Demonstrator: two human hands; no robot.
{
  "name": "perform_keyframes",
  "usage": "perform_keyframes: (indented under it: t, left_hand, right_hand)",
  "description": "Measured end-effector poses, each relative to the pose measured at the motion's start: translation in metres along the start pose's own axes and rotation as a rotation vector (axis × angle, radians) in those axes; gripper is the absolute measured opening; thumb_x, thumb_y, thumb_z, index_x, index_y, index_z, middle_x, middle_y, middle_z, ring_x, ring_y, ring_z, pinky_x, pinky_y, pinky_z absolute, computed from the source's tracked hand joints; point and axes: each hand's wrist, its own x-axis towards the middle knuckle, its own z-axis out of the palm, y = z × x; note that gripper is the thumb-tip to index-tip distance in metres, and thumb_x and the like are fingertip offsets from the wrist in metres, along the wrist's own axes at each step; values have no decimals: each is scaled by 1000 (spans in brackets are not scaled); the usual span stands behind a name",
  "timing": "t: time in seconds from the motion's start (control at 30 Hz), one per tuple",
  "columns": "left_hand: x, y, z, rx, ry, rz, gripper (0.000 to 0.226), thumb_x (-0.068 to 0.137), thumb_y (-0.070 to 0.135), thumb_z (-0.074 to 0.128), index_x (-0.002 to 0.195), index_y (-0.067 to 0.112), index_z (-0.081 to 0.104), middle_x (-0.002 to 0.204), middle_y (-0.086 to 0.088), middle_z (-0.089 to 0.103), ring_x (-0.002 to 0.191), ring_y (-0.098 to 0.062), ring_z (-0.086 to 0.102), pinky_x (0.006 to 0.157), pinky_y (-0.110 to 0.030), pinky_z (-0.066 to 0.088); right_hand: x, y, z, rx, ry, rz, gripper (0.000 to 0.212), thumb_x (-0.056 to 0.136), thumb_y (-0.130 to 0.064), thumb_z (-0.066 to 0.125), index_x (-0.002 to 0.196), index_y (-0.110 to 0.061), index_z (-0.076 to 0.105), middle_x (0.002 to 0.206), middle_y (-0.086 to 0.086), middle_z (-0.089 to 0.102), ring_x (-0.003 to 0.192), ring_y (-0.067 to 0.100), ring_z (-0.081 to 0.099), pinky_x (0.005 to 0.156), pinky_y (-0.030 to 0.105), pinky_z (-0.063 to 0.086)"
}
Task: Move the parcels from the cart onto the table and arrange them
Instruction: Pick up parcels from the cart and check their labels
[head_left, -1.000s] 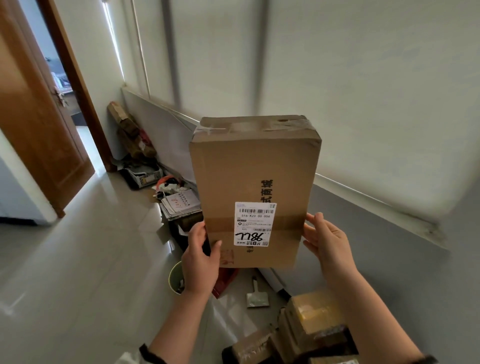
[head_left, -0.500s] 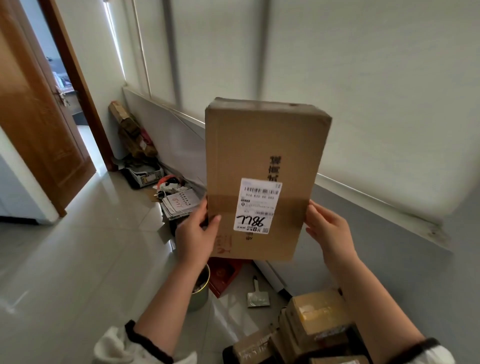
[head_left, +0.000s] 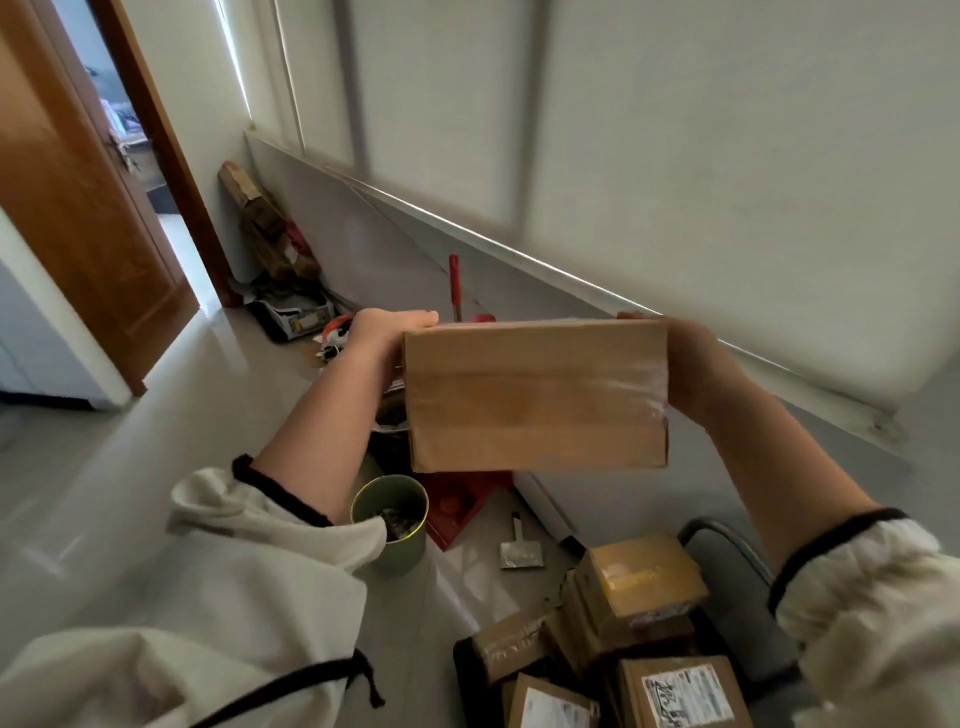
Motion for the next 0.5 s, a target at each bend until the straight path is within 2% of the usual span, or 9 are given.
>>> perform_keyframes:
  t: [0.03,0.1,0.13,0.2,0.27,0.33,0.37,0.4,0.5]
  left_hand:
    - [2,1,-1,6,-10,-61,16,96,18,48,106,11,59,119,-7,58,92,-20,58,84,-25,45]
    - [2,-2,-5,39,-137,-178,26,100,19,35,79,14,50,93,-5,58,73,-15,51,76,-24,42]
    - [-1,-6,-4,1,-155,-227,30,100,18,35,73,15,46,78,-3,55,66,-14,48,67,-23,43]
    - [-5,-8,-5,105,-149,-204,29,98,15,39,70,13,45,73,-5,53,62,-16,49,57,-24,48]
    - [-7,-7,-3,129,-111,-145,23,97,13,40,77,10,50,93,-12,57,75,-25,56,76,-34,51]
    - [-5,-6,-2,70,-93,-75,23,97,14,42,109,3,58,120,-19,57,105,-34,58,94,-42,47]
    - [-3,-7,-1,59,-93,-40,31,95,15,47,121,0,56,124,-18,57,110,-34,58,93,-41,48]
    - [-6,-6,-2,61,-83,16,34,93,19,54,120,0,58,115,-16,63,103,-30,62,85,-34,51]
    - [-20,-2,-3,91,-63,319,14,84,27,69,88,14,73,69,11,70,61,-1,64,51,-11,46]
  right_hand:
    - [0,2,1,4,-8,9,32,91,-2,41,66,-10,60,55,1,58,50,12,56,51,24,45]
    - [0,7,0,46,-4,38,50,91,-1,37,51,-12,66,46,-4,60,43,6,58,47,18,46]
    - [0,9,1,49,-3,46,49,90,-3,38,51,-12,67,49,-3,62,46,7,60,50,18,46]
    - [0,13,3,41,-9,67,31,90,-5,41,73,-9,67,66,3,65,60,15,62,63,25,48]
    - [-1,17,3,16,13,66,25,91,-2,42,78,-6,63,63,3,66,57,15,63,60,26,50]
    - [-2,17,2,6,55,50,27,91,1,43,72,-6,61,52,0,64,46,12,62,47,21,51]
    - [-2,14,1,49,66,72,27,92,-3,45,70,-7,62,52,1,63,45,13,62,44,20,50]
    - [-1,11,1,121,63,91,29,92,-11,48,69,-10,65,55,2,63,47,15,62,45,20,51]
    - [2,3,-4,252,18,71,37,93,-28,52,66,-19,76,63,-2,67,53,12,64,48,18,50]
